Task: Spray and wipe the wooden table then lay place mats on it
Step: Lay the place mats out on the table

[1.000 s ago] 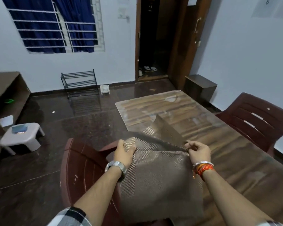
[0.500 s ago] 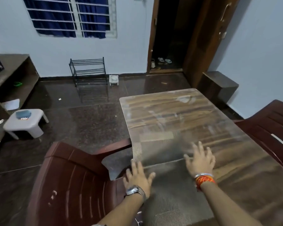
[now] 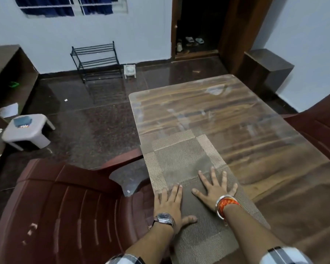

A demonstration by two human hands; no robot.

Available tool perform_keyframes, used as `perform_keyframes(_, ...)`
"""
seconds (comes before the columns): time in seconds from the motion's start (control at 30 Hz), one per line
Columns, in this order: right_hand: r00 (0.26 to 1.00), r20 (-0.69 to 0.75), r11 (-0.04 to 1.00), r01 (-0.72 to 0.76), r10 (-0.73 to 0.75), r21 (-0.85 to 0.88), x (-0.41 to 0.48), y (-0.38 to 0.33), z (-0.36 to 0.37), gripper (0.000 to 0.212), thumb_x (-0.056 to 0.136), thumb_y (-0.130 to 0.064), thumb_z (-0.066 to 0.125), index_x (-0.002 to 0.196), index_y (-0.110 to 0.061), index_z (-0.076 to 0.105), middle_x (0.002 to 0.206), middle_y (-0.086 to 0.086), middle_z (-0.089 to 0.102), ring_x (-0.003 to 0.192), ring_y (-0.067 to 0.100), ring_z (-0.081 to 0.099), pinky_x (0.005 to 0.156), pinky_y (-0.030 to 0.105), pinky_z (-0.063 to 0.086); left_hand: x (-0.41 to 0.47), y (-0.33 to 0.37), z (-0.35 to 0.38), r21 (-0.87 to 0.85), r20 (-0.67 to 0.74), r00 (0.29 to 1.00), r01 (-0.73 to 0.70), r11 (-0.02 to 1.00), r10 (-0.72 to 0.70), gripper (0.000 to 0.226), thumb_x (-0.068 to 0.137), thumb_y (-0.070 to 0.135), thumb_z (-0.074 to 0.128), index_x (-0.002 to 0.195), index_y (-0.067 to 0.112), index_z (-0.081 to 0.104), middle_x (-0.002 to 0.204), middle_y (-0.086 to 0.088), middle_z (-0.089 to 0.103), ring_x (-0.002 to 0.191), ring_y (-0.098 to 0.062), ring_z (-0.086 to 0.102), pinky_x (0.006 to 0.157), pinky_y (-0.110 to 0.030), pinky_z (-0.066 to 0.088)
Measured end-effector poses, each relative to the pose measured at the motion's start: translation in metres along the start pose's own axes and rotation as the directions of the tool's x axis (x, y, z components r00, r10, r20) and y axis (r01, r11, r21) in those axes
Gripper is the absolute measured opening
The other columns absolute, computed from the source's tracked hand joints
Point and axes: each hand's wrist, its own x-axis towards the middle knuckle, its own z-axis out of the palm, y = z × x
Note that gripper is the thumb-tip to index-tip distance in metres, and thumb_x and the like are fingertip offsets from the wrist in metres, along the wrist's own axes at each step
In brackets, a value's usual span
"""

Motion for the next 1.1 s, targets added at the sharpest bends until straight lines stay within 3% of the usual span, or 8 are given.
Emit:
perform_keyframes(0.17, 0.999, 0.017, 0.999, -0.031, 0.031, 0.007, -0.005, -0.004, -0.002, 0.077, 0.071, -0.091, 0.018, 0.134, -0.065, -0.018, 0.152, -0.01, -0.036, 0.137, 0.033, -0.035, 0.102, 0.073, -0.011, 0.006, -0.007, 0.006, -0.058, -0.002, 1.0, 0.01, 0.998, -0.011, 0.133, 0.041, 0.098, 0.007, 0.154, 0.034, -0.021, 0.164, 0.016, -0.023, 0.149, -0.036, -0.026, 0.119, -0.052, -0.015)
perform_keyframes(0.63, 0.997, 0.036, 0.997, -0.075, 0.074, 0.036, -0.017, -0.005, 0.006, 0.076, 0.07, -0.092, 0.016, 0.132, -0.067, -0.021, 0.151, -0.008, -0.037, 0.136, 0.035, -0.036, 0.099, 0.074, -0.013, -0.004, -0.01, 0.007, -0.003, 0.016, 1.0, 0.003, 1.0, -0.003, 0.136, 0.041, 0.097, 0.009, 0.155, 0.03, -0.022, 0.162, 0.015, -0.028, 0.149, -0.035, -0.026, 0.121, -0.049, -0.011)
perform_keyframes(0.73, 0.997, 0.032, 0.996, -0.073, 0.072, 0.046, -0.016, -0.006, 0.005, 0.076, 0.07, -0.091, 0.017, 0.131, -0.067, -0.021, 0.152, -0.006, -0.036, 0.136, 0.035, -0.036, 0.099, 0.074, -0.013, -0.005, -0.008, 0.0, 0.018, 0.059, 0.998, 0.022, 1.0, -0.023, 0.131, 0.053, 0.1, 0.022, 0.155, 0.029, -0.022, 0.157, 0.015, -0.034, 0.15, -0.035, -0.025, 0.121, -0.05, -0.011)
perform_keyframes(0.8, 0.996, 0.042, 0.996, -0.078, 0.076, 0.046, -0.016, -0.007, 0.002, 0.076, 0.071, -0.091, 0.018, 0.132, -0.066, -0.02, 0.152, -0.005, -0.036, 0.137, 0.038, -0.033, 0.099, 0.074, -0.011, -0.004, -0.009, -0.005, 0.057, 0.092, 0.995, 0.033, 0.998, -0.038, 0.125, 0.066, 0.096, 0.033, 0.156, 0.029, -0.021, 0.163, 0.013, -0.027, 0.151, -0.035, -0.023, 0.12, -0.053, -0.011)
perform_keyframes(0.9, 0.994, -0.065, 0.994, -0.08, 0.084, 0.071, -0.032, -0.006, 0.004, 0.073, 0.076, -0.087, 0.019, 0.136, -0.064, -0.016, 0.155, -0.004, -0.031, 0.139, 0.043, -0.025, 0.104, 0.073, -0.006, -0.019, -0.011, -0.008, 0.038, 0.11, 0.993, 0.036, 0.999, -0.04, 0.117, 0.072, 0.092, 0.03, 0.157, 0.027, -0.018, 0.165, 0.012, -0.023, 0.152, -0.031, -0.023, 0.119, -0.056, -0.014)
perform_keyframes(1.0, 0.97, -0.243, 0.999, 0.006, 0.002, 0.032, -0.057, -0.002, 0.008, 0.069, 0.082, -0.079, 0.013, 0.14, -0.057, -0.016, 0.158, -0.004, -0.024, 0.14, 0.041, -0.024, 0.108, 0.067, -0.009, -0.043, -0.012, -0.011, 0.058, -0.002, 1.0, 0.003, 0.998, -0.002, 0.109, 0.08, 0.087, 0.027, 0.158, 0.025, -0.015, 0.166, 0.011, -0.021, 0.153, -0.027, -0.021, 0.12, -0.054, -0.014)
perform_keyframes(1.1, 0.951, -0.305, 0.998, 0.05, -0.059, -0.04, -0.084, 0.002, -0.004, 0.071, 0.083, -0.077, 0.007, 0.143, -0.05, -0.019, 0.157, -0.008, -0.023, 0.141, 0.035, -0.027, 0.11, 0.062, -0.012, -0.059, -0.008, -0.023, 0.092, -0.086, 0.996, -0.029, 0.995, 0.037, 0.112, 0.073, 0.091, 0.011, 0.159, 0.024, -0.014, 0.166, 0.01, -0.02, 0.153, -0.026, -0.018, 0.121, -0.051, -0.011)
